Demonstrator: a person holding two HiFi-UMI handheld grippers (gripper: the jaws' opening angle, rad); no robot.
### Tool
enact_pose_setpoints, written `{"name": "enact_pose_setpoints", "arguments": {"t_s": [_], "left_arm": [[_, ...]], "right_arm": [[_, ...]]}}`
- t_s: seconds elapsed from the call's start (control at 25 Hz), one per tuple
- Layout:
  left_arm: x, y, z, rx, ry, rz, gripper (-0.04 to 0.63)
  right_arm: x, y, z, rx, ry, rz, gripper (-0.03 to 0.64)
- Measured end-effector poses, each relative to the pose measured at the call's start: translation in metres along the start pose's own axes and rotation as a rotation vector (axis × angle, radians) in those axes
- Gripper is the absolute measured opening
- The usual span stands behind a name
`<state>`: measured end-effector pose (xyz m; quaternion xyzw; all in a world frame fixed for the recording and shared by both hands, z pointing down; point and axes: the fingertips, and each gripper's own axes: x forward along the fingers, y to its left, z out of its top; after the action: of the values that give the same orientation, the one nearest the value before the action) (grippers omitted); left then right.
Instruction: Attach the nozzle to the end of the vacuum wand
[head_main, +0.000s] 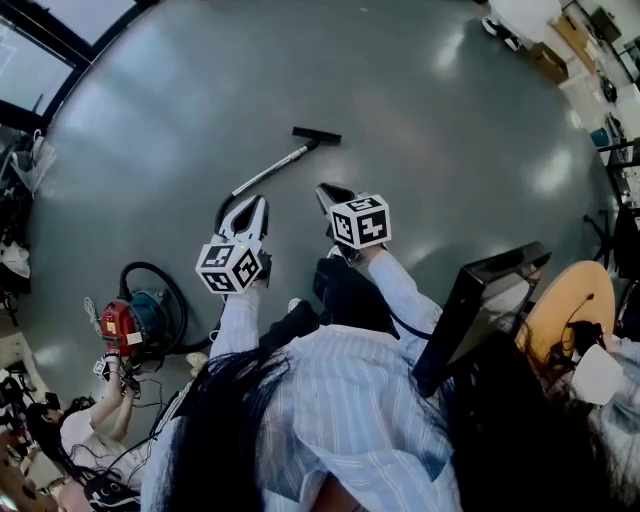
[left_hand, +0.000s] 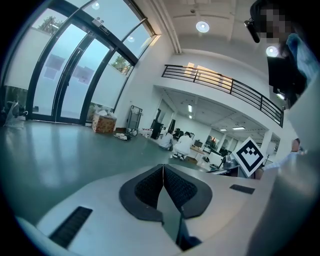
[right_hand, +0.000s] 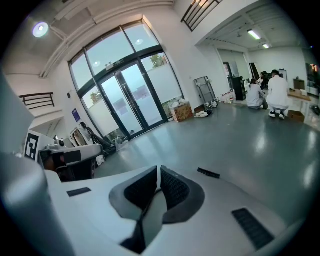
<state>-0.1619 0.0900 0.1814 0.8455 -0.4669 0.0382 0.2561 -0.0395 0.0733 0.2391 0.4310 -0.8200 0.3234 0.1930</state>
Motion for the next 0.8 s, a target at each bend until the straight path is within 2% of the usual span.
{"name": "enact_pose_setpoints", "arguments": {"t_s": [0.24,0.48,0.8], "left_arm": [[-0.087,-0.01,-0.031,0.011,0.023,-0.032,0.008],[-0.172,-0.002,-0.078,-0.047,0.034,-0.029,0.008],[-0.216,-0.042,-0.102,-0.093,0.018,-0.083,0.008]], "right_arm": [[-0.009,0.067,-0.049,-0.005,0.008,0.0,0.026],[-0.033,0.134,-0.11,0.008,0.003,-0.006,0.026],[-0.097,0.164,-0.16,0.016,0.004,-0.05,0.026]]}}
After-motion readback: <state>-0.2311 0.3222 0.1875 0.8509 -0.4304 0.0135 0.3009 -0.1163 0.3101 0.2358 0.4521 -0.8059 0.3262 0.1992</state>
